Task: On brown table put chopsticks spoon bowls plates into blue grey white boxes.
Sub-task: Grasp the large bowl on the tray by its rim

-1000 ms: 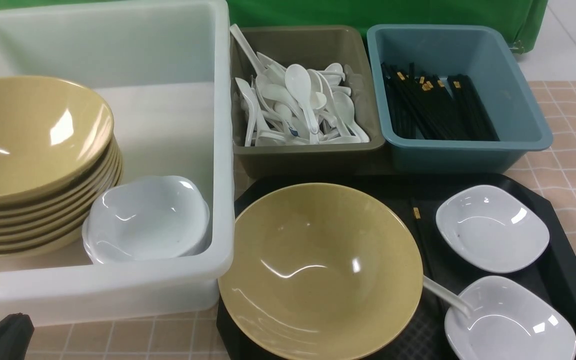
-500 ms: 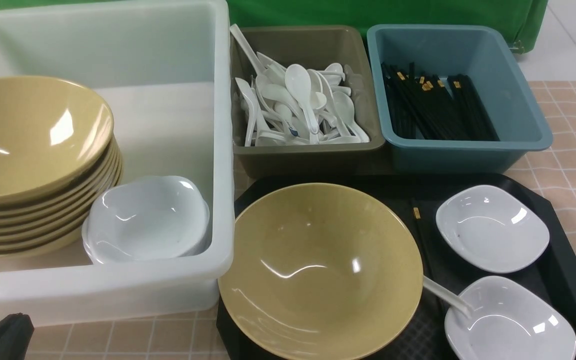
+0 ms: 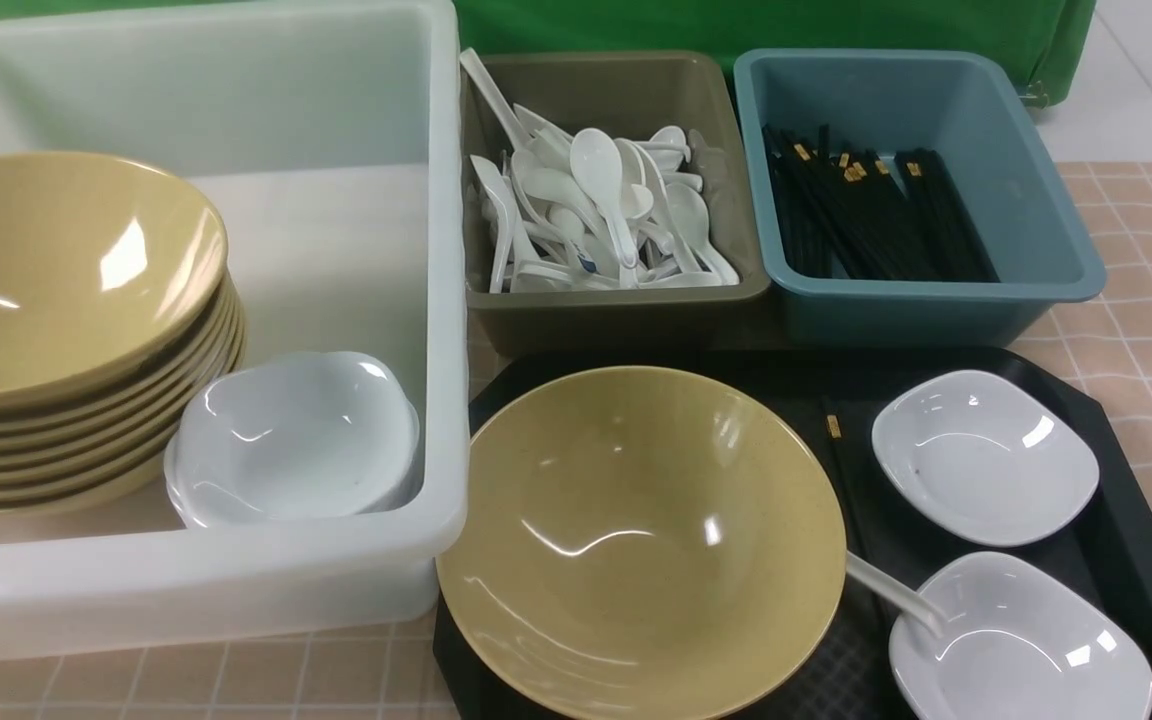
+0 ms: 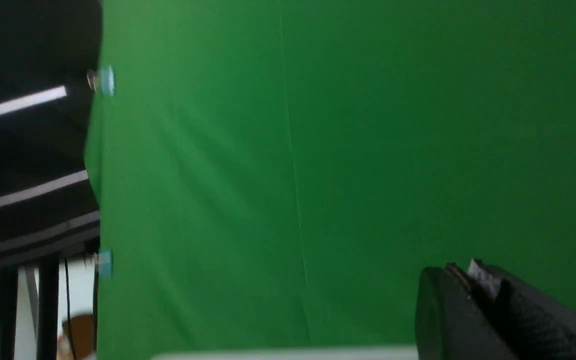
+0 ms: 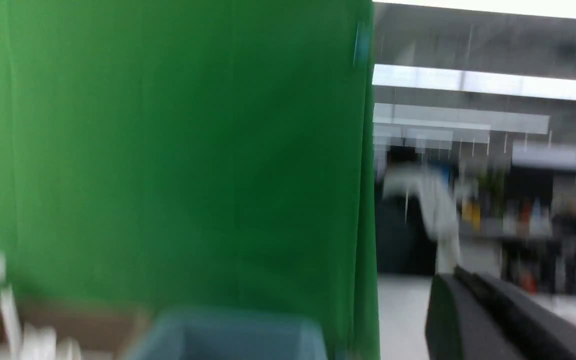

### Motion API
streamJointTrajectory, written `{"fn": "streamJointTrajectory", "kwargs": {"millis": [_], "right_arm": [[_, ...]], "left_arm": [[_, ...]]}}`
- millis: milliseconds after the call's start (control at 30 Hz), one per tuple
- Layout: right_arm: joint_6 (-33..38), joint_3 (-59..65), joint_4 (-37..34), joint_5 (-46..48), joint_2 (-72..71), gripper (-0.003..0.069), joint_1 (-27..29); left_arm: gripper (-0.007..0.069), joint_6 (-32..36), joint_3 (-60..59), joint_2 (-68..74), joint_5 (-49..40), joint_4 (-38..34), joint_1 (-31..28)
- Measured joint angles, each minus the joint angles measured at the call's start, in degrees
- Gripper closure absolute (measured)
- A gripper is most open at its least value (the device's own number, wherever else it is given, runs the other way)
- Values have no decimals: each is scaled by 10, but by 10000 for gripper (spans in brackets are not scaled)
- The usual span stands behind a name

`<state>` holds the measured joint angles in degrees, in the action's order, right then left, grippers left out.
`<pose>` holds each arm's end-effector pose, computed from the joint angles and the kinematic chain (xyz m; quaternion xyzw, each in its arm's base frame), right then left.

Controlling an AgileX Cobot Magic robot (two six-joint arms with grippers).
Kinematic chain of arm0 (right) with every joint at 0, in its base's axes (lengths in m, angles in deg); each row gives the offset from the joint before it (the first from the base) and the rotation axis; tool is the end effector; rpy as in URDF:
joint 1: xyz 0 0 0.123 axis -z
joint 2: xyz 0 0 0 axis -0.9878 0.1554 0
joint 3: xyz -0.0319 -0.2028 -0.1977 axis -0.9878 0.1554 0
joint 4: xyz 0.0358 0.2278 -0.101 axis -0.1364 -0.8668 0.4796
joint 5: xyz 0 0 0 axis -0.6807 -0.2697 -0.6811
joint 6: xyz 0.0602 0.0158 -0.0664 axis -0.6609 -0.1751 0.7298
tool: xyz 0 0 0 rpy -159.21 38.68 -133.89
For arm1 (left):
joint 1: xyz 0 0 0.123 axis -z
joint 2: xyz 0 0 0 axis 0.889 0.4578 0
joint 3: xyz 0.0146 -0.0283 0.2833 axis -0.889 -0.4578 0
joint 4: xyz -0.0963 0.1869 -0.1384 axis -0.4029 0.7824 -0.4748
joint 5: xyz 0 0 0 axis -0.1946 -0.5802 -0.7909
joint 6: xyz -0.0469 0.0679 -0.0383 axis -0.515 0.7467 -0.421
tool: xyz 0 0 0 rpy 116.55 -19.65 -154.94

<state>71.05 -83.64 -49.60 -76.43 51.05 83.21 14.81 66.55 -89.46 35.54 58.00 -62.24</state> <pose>0.0473 -0.0010 0.2382 0.0006 0.5252 -0.0227 0.8507 0.0422 0.0040 0.2471 -0.0111 0.4824 0.0230 0.8756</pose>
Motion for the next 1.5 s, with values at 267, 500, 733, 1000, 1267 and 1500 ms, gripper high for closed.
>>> {"fn": "streamJointTrajectory", "kwargs": {"millis": [267, 500, 733, 1000, 1267, 1500], "right_arm": [[-224, 0, 0, -160, -1, 621, 0], [-276, -22, -2, -154, 0, 621, 0], [-166, -220, -2, -12, 85, 621, 0], [4, -336, -2, 286, 215, 620, 0], [40, -336, -31, 617, 367, 620, -38], [182, -336, -119, 644, 442, 616, -135]], "left_arm": [[620, -52, 0, -1, 261, 1, 0], [620, -77, 91, -1, 205, 6, 0], [620, -83, 347, 94, -149, 11, 0], [620, -99, 408, 285, -372, -43, 0], [620, 110, 493, 511, -711, -249, 27], [620, 277, 573, 686, -849, -484, 86]]}}
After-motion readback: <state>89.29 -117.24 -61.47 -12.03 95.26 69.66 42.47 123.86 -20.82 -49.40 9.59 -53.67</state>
